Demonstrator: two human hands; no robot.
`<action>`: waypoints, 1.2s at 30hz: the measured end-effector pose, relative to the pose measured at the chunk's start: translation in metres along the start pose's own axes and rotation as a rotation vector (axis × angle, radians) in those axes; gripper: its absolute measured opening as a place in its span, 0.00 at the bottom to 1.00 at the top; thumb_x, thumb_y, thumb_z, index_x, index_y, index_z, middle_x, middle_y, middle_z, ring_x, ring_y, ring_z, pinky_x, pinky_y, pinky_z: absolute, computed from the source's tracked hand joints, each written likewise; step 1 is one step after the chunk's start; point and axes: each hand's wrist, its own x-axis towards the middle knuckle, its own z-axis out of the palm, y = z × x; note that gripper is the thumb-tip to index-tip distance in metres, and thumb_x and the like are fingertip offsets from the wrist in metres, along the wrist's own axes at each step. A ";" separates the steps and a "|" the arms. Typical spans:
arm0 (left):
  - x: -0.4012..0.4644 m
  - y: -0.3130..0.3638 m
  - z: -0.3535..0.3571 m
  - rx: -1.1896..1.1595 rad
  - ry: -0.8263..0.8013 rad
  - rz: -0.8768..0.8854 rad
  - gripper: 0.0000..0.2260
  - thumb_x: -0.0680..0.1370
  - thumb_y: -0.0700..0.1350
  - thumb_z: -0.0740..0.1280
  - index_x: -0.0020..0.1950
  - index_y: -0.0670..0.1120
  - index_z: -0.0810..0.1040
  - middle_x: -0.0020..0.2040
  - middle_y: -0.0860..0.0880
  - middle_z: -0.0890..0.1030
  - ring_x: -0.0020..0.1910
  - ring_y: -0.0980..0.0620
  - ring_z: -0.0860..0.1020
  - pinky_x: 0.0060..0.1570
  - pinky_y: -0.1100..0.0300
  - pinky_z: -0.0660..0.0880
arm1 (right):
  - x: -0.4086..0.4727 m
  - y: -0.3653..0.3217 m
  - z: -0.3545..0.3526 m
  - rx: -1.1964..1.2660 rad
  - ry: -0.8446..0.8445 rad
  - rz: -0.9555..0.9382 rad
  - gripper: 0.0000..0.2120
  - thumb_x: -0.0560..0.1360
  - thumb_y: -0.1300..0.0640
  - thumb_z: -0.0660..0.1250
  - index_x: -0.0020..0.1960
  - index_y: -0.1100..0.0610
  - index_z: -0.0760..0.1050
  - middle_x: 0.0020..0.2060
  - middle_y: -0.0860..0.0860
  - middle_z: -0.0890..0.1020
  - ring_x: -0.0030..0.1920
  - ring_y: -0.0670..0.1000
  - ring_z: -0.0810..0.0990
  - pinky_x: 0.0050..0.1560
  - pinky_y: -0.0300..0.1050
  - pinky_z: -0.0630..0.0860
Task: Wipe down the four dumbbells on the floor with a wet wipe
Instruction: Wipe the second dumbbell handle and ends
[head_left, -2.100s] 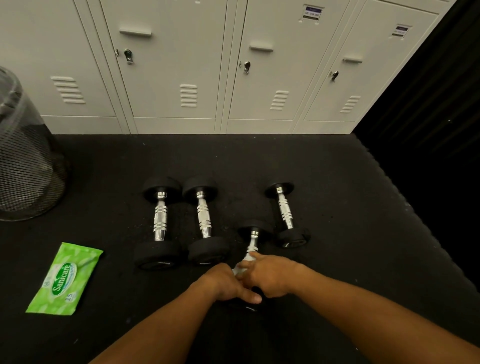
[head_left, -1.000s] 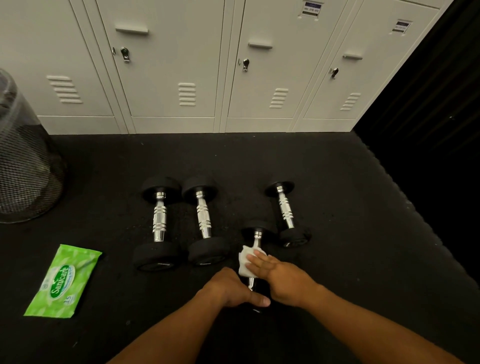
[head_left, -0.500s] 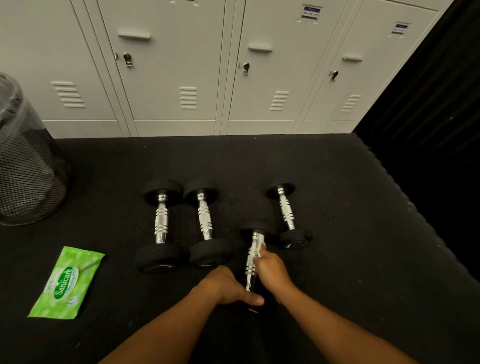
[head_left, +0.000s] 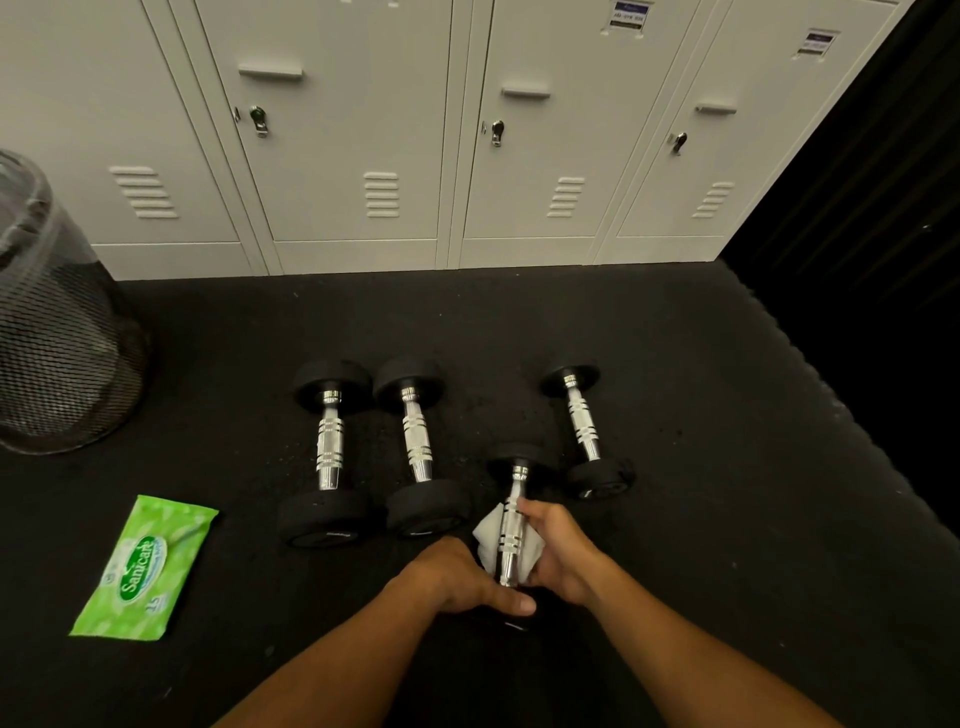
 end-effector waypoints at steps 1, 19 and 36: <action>0.000 0.000 -0.001 -0.009 -0.004 0.007 0.45 0.46 0.71 0.81 0.61 0.56 0.81 0.55 0.57 0.83 0.52 0.59 0.81 0.59 0.59 0.77 | 0.002 0.000 0.004 0.054 -0.010 0.003 0.24 0.80 0.46 0.59 0.63 0.64 0.78 0.54 0.64 0.84 0.53 0.62 0.82 0.57 0.57 0.77; -0.002 -0.002 -0.006 0.011 0.012 -0.022 0.45 0.50 0.67 0.83 0.62 0.50 0.80 0.57 0.54 0.82 0.55 0.55 0.80 0.59 0.59 0.76 | -0.019 -0.013 -0.008 -0.163 -0.162 0.112 0.20 0.74 0.59 0.59 0.62 0.67 0.76 0.58 0.65 0.82 0.54 0.63 0.83 0.54 0.53 0.80; -0.001 0.004 0.002 0.034 -0.024 -0.055 0.51 0.45 0.71 0.79 0.64 0.50 0.79 0.59 0.53 0.82 0.54 0.56 0.79 0.57 0.60 0.76 | -0.006 -0.002 0.007 -0.212 0.088 -0.088 0.08 0.78 0.63 0.68 0.55 0.66 0.79 0.46 0.61 0.86 0.46 0.59 0.86 0.50 0.56 0.81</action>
